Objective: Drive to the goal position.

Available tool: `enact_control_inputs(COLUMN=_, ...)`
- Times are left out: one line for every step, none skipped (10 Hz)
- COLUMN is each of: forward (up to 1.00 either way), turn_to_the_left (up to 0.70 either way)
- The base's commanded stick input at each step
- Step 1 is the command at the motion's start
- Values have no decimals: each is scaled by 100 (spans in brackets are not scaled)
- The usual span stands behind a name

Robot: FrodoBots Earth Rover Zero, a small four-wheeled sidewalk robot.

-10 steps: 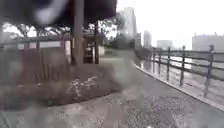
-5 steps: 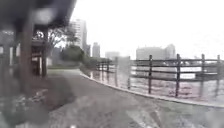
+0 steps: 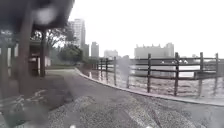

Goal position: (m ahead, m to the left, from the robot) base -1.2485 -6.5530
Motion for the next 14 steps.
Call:
enact_control_inputs(forward=0, turn_to_the_left=100)
enact_control_inputs(forward=0, turn_to_the_left=100)
enact_control_inputs(forward=28, turn_to_the_left=83)
enact_control_inputs(forward=100, turn_to_the_left=40)
enact_control_inputs(forward=100, turn_to_the_left=40)
enact_control_inputs(forward=100, turn_to_the_left=40)
enact_control_inputs(forward=100, turn_to_the_left=40)
enact_control_inputs(forward=100, turn_to_the_left=40)
enact_control_inputs(forward=100, turn_to_the_left=40)
enact_control_inputs(forward=100, turn_to_the_left=40)
enact_control_inputs(forward=100, turn_to_the_left=8)
enact_control_inputs(forward=100, turn_to_the_left=0)
enact_control_inputs(forward=100, turn_to_the_left=0)
enact_control_inputs(forward=100, turn_to_the_left=0)
